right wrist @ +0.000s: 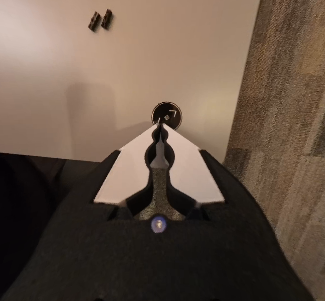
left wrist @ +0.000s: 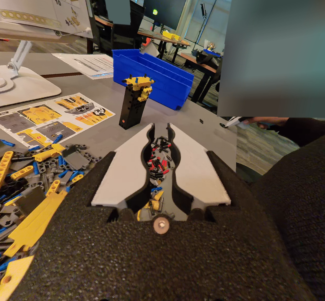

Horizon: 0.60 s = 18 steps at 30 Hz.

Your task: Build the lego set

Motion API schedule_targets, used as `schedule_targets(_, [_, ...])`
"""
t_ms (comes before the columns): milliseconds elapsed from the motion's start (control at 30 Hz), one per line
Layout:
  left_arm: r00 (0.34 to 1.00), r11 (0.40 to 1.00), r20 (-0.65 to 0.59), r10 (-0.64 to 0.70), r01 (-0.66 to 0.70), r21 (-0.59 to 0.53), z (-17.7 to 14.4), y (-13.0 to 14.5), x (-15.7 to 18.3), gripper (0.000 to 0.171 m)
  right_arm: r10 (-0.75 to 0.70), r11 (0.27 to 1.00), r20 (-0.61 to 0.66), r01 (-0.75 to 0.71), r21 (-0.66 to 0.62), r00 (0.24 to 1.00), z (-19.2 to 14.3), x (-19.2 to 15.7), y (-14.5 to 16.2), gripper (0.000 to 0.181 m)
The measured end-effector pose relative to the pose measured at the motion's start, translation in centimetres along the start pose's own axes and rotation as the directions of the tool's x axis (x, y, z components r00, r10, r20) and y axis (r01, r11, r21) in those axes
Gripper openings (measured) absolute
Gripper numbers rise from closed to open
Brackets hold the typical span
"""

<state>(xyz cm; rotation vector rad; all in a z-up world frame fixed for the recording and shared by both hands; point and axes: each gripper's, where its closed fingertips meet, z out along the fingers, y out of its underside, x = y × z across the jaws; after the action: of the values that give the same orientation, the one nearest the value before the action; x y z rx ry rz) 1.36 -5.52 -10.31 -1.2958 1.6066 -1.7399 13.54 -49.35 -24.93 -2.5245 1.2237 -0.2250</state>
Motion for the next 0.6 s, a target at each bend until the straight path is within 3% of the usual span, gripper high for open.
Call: schedule_targets(600, [1.000,1.000,-0.013,0.004,-0.004,0.001,-0.08,0.15,0.84,0.014,-0.044,0.992,-0.007,0.043,-0.119,0.999,-0.02,-0.10,-0.20,0.000])
